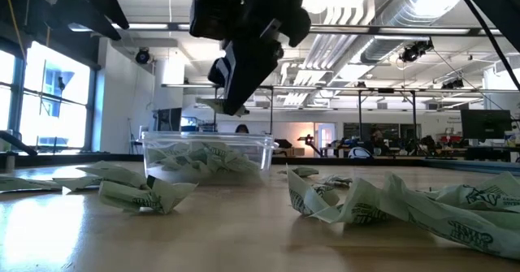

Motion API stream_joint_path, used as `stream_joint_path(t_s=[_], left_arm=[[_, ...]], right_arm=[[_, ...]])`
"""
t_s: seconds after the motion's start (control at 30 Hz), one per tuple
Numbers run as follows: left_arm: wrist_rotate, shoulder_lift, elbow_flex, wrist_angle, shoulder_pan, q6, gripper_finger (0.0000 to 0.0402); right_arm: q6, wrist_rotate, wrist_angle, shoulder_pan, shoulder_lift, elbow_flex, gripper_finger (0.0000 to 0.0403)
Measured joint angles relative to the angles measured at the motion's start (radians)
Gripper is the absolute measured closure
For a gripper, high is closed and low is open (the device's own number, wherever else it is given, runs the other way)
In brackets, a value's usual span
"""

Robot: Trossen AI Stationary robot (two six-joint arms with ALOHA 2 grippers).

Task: Pick and place Stevia / Truvia into bins
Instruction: Put the green stevia packet into the transparent bin

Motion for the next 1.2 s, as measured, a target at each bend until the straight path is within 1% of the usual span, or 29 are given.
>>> stream_joint_path(t_s=[0.07, 0.17, 0.3, 0.37, 0.47, 0.53, 0.6, 0.67, 0.73, 0.8, 0.9, 0.97, 1.07, 1.2], left_arm=[[0.001, 0.017, 0.000, -0.001, 0.000, 0.001, 0.0218], [0.004, 0.042, 0.000, -0.002, 0.000, -0.002, 0.0218], [0.009, 0.070, 0.000, -0.009, 0.000, 0.001, 0.0218], [0.010, 0.075, 0.000, -0.012, 0.000, 0.015, 0.0218], [0.034, 0.076, 0.000, -0.009, 0.000, 0.062, 0.0218], [0.047, 0.075, 0.000, -0.009, 0.000, 0.081, 0.0218], [0.053, 0.071, 0.000, -0.009, 0.000, 0.097, 0.0218], [0.053, 0.070, 0.000, -0.004, 0.000, 0.131, 0.0218], [0.044, 0.071, 0.000, -0.001, 0.000, 0.166, 0.0218], [0.036, 0.070, 0.000, 0.007, 0.000, 0.190, 0.0218], [0.032, 0.071, 0.000, 0.021, 0.000, 0.213, 0.0218], [0.023, 0.070, 0.000, 0.022, 0.000, 0.218, 0.0218], [0.005, 0.070, 0.000, 0.022, 0.000, 0.218, 0.0218], [0.003, 0.070, 0.000, 0.023, 0.001, 0.213, 0.0218]], right_arm=[[0.021, 0.024, 0.016, 0.001, 0.002, 0.000, 0.0384], [0.063, 0.034, 0.023, -0.002, 0.009, 0.000, 0.0350], [0.144, 0.047, 0.003, -0.004, 0.009, 0.001, 0.0281], [0.182, 0.079, -0.038, -0.004, 0.009, 0.001, 0.0241], [0.229, 0.156, -0.100, 0.000, 0.006, 0.000, 0.0190], [0.248, 0.193, -0.147, 0.007, -0.005, 0.000, 0.0165], [0.259, 0.203, -0.177, 0.017, -0.019, 0.000, 0.0150], [0.261, 0.219, -0.182, 0.030, -0.038, -0.009, 0.0145], [0.244, 0.246, -0.136, 0.037, -0.079, -0.071, 0.0147], [0.236, 0.262, -0.056, 0.035, -0.139, -0.192, 0.0152], [0.281, 0.296, 0.041, 0.004, -0.237, -0.403, 0.0163], [0.310, 0.309, 0.115, -0.019, -0.296, -0.502, 0.0170], [0.278, 0.312, 0.226, -0.044, -0.356, -0.586, 0.0178], [0.215, 0.287, 0.298, -0.061, -0.346, -0.655, 0.0182]])
